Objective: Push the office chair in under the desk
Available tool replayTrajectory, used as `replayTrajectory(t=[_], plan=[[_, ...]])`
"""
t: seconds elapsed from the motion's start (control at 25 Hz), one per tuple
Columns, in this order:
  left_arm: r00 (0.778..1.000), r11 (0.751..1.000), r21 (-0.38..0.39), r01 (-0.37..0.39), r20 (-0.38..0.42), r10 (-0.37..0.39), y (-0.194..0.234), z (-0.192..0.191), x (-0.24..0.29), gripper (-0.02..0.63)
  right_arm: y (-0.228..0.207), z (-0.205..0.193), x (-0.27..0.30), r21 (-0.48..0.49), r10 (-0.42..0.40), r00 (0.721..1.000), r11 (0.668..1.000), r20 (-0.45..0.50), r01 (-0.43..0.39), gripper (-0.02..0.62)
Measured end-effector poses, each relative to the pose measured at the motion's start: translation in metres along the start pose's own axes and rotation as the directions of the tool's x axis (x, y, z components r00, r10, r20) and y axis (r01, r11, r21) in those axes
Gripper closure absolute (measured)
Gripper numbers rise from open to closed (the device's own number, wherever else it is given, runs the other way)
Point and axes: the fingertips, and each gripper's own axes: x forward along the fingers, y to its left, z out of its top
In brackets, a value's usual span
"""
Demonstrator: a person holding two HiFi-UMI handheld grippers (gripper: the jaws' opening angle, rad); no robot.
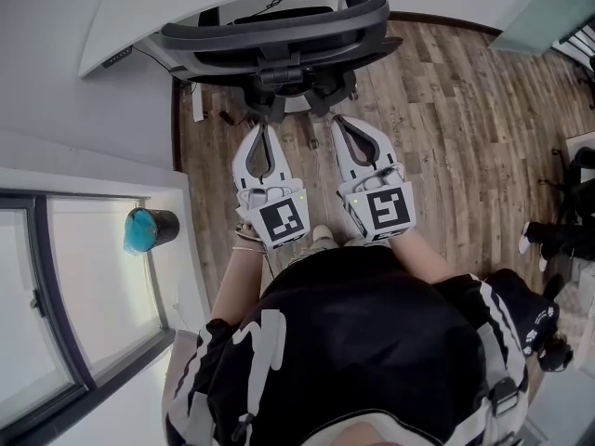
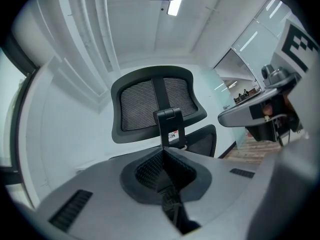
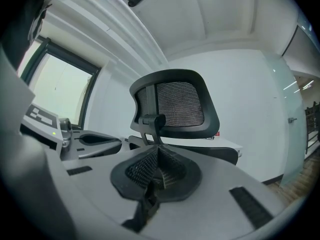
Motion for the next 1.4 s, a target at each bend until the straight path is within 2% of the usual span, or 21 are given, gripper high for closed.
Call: replayTrajectory(t=[0.4, 0.6, 1.4], plan=[[1.0, 1.0, 0.008, 0.003, 0.01, -0.003, -0.0018, 0.0064, -0.0004, 0.598, -0.0022, -0.0003, -0.0033, -0.032, -0.014, 1.0, 0.999, -0.017, 0.013, 0.588], [1.0, 1.0, 0.005, -0.003, 0.013, 0.003, 0.0004, 0.0069, 0.001, 0.598, -0.0059, -0.0017, -0.001, -0.001, -0.015, 1.0, 1.0, -0.012, 0.015, 0.588], [1.0, 1.0, 0.016, -0.007, 0.011, 0.006, 0.003, 0.0059, -0.0014, 0.598, 0.0016, 0.0032, -0.002, 0.007, -0.01, 1.0, 1.0, 0.004, 0.01, 0.588]])
